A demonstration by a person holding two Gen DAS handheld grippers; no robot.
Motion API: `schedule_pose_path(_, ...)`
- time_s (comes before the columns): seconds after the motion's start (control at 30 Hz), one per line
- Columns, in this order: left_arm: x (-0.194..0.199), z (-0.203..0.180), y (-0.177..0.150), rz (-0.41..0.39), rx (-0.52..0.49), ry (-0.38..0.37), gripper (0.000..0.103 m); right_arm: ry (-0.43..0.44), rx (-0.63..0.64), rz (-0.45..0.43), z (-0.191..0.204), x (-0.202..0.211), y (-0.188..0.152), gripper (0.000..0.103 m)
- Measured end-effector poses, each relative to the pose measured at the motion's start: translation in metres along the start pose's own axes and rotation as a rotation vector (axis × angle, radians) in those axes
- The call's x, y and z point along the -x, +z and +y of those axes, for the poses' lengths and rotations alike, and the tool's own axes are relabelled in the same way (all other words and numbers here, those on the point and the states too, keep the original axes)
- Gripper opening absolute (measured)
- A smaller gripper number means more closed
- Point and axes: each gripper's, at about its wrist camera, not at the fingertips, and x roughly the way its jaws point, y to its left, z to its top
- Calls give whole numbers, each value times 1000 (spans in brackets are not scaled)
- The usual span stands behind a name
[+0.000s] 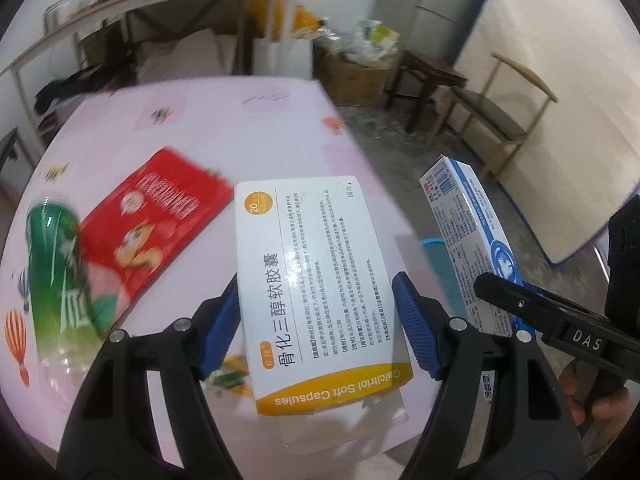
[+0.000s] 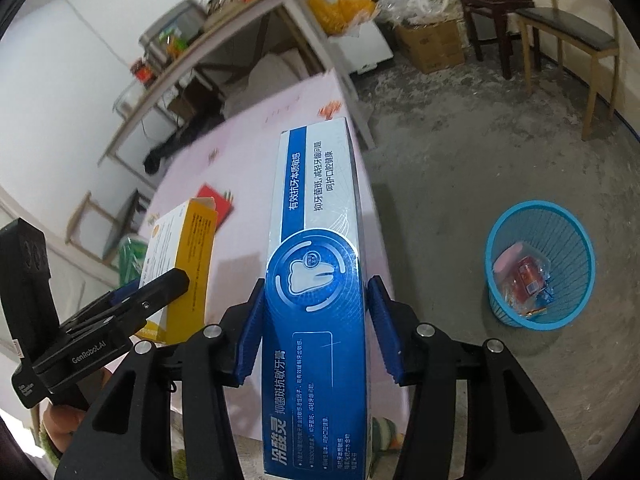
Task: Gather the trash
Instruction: 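Carry both boxes over the blue wastebasket and open both grippers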
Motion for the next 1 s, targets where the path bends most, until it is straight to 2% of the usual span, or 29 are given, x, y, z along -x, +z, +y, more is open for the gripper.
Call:
schedule_pose_path(0.1, 3, -29, 12, -4, -69, -41, 70, -29, -50, -85, -23, 31, 2, 49)
schedule_pose_path(0.23, -4, -72, 27, 41, -139, -144, 70, -111, -159, -186, -75, 76, -2, 49)
schedule_pose_path(0.4, -41, -130, 40, 179, -181, -265, 70, -174, -335, -201, -155, 104, -19, 49)
schedule_pose_path(0.57, -108, -173, 35, 379, -166, -324, 70, -152, -569, -91, -235, 76, -53, 49)
schedule_pose_path(0.67, -147, -194, 25, 471, -169, -311, 70, -127, -659, -39, -262, 49, -66, 49)
schedule_pose_path(0.73, -167, -206, 25, 494, -187, -289, 71, -121, -699, -11, -277, 29, -65, 49)
schedule_pose_path(0.83, -189, -223, 38, 507, -166, -315, 75, -109, -746, -45, -300, 16, -45, 51)
schedule_pose_path(0.9, -197, -228, 49, 471, -132, -329, 82, -121, -737, -65, -317, 3, -26, 60)
schedule_pose_path(0.93, -199, -228, 55, 444, -123, -325, 84, -129, -734, -56, -326, -6, -20, 69)
schedule_pose_path(1.0, -202, -227, 60, 414, -103, -321, 84, -139, -735, -24, -341, -25, -14, 71)
